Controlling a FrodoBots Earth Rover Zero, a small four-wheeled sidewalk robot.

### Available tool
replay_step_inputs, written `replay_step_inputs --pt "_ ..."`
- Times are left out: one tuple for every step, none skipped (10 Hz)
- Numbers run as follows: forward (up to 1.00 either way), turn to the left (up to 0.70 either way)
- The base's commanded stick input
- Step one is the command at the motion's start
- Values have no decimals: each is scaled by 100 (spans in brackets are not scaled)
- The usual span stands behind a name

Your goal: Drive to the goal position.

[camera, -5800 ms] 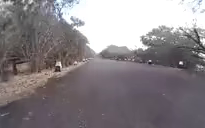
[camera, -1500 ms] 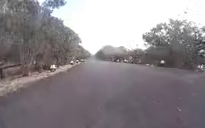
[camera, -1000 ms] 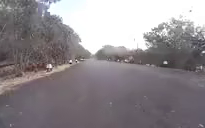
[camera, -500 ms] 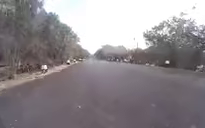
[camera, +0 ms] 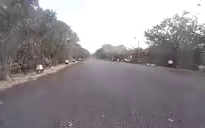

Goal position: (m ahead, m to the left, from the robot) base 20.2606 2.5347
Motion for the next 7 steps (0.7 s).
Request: replay_step_inputs --pt "70 0" --pt "70 0" --pt "70 0" --pt "70 0" --pt "70 0" --pt "70 0" --pt "70 0"
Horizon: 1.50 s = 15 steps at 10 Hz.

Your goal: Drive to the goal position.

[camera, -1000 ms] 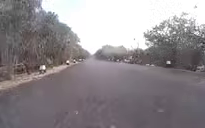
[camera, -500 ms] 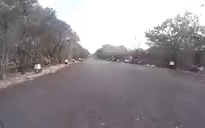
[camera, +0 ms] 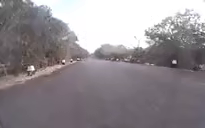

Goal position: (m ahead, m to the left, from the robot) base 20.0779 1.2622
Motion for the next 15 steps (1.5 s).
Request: replay_step_inputs --pt "70 0" --pt "70 0" --pt "70 0" --pt "70 0" --pt "70 0" --pt "70 0" --pt "70 0" --pt "70 0" --pt "70 0" --pt "70 0" --pt "70 0" --pt "70 0" --pt "70 0" --pt "70 0" --pt "68 0"
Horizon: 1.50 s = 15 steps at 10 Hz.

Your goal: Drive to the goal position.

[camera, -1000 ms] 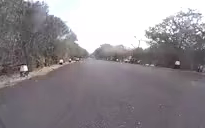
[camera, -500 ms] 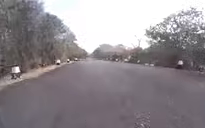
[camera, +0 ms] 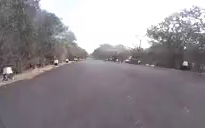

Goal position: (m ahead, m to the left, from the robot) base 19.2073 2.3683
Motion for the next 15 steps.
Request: replay_step_inputs --pt "68 2" --pt "68 3" --pt "67 21" --pt "66 8" --pt "66 0" --pt "65 0" --pt "65 0" --pt "65 0" --pt "66 0" --pt "66 0" --pt "66 0" --pt "66 0" --pt "66 0" --pt "65 0" --pt "65 0"
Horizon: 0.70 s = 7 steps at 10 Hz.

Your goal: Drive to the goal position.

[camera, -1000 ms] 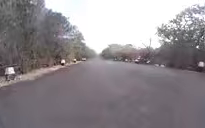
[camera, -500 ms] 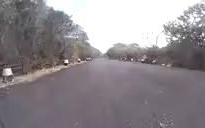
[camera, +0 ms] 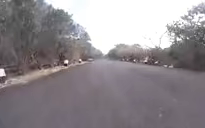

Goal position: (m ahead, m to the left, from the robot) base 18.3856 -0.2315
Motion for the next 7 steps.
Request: replay_step_inputs --pt "65 0" --pt "65 0" --pt "66 0" --pt "66 0" --pt "67 0" --pt "68 0" --pt "68 0"
